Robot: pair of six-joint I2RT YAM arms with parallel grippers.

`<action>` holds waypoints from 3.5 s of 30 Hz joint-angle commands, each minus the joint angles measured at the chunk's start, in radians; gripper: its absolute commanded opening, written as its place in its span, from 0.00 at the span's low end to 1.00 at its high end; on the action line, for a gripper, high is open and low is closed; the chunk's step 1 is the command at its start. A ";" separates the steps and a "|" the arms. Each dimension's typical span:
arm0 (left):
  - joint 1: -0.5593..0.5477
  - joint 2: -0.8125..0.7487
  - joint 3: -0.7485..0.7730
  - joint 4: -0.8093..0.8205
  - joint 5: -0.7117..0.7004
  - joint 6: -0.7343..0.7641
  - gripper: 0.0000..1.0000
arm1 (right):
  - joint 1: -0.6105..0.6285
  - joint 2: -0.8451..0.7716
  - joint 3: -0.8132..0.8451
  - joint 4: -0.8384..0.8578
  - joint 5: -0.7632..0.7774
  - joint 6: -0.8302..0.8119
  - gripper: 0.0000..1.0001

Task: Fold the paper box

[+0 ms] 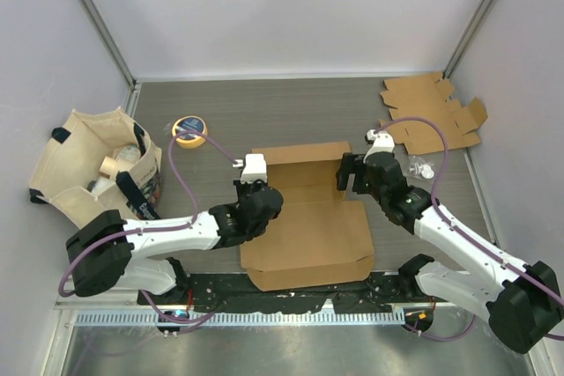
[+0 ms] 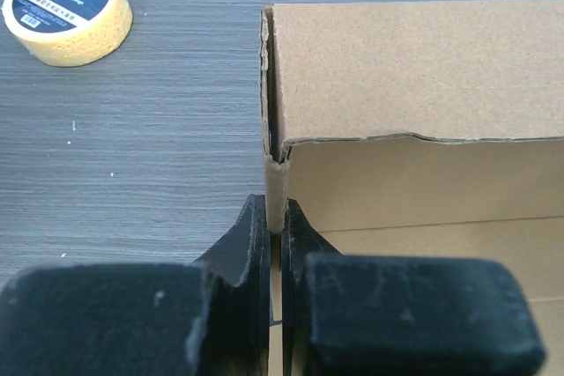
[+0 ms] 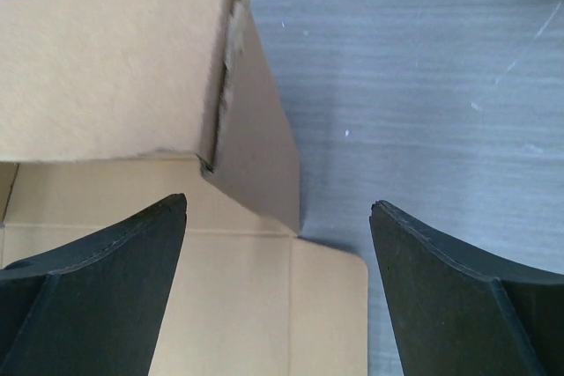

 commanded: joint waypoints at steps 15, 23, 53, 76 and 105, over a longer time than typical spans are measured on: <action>0.075 -0.131 0.013 -0.245 0.185 -0.149 0.79 | -0.008 0.009 0.147 -0.376 0.069 0.188 0.89; 0.112 -0.645 -0.114 -0.341 0.624 -0.089 0.92 | -0.012 0.016 0.190 -0.522 0.019 0.224 0.90; -0.374 -0.095 0.235 -0.438 0.823 0.453 0.87 | -0.215 -0.055 0.024 -0.442 -0.135 0.399 0.85; -0.595 0.322 0.324 -0.296 0.632 0.461 0.81 | -0.238 -0.109 0.072 -0.447 -0.075 0.382 0.87; -0.585 0.449 0.405 -0.339 0.423 0.553 0.00 | -0.239 -0.207 0.165 -0.510 0.068 0.357 0.86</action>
